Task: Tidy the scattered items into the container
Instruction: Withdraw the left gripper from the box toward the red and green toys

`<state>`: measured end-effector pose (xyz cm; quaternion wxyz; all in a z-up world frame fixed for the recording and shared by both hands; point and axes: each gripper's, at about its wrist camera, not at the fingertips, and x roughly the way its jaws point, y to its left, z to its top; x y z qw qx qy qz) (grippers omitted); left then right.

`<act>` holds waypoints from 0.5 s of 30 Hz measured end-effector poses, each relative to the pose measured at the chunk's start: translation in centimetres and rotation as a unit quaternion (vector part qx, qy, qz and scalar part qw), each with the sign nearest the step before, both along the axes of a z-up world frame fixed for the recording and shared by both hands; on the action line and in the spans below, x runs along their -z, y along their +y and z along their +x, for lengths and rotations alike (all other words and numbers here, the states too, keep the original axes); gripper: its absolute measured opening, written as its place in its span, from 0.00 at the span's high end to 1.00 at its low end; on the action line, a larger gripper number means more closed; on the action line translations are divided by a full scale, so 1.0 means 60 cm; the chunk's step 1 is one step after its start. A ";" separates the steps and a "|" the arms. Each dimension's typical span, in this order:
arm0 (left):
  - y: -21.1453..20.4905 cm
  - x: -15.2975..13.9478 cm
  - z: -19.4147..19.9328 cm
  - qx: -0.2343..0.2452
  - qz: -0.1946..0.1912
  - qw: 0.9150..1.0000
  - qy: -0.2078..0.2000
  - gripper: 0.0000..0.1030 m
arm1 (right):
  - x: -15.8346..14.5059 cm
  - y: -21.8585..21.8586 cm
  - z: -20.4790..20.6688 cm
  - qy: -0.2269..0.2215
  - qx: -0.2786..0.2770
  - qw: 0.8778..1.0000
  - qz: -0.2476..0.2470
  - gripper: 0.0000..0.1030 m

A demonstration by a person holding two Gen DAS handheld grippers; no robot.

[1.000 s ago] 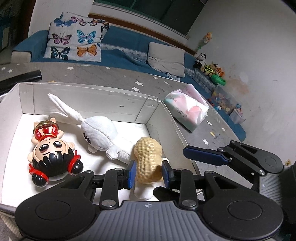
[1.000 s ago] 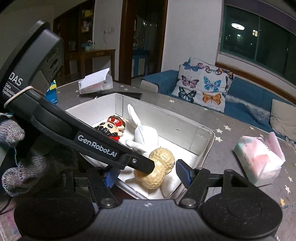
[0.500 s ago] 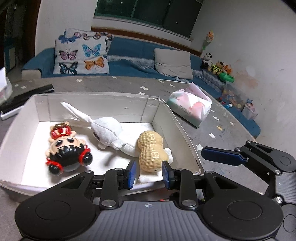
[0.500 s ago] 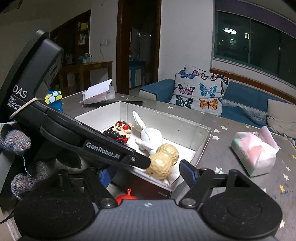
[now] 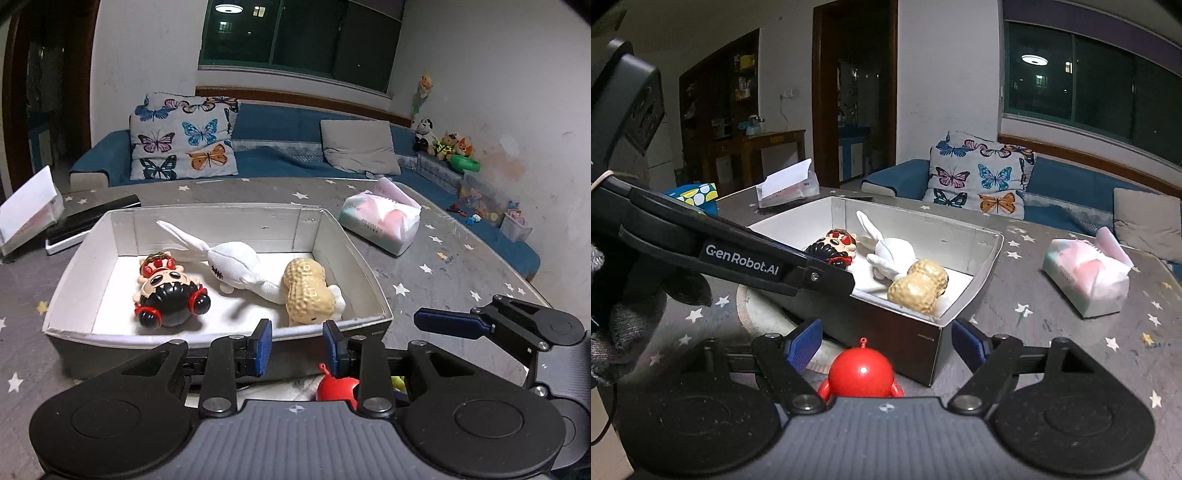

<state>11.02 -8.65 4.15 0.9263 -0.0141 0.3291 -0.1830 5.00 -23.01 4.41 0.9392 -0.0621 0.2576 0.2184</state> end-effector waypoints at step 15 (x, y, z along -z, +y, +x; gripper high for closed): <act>-0.006 0.015 -0.049 -0.025 0.031 0.999 0.012 0.68 | 0.014 -0.016 -0.046 -0.001 0.018 1.000 0.009 0.20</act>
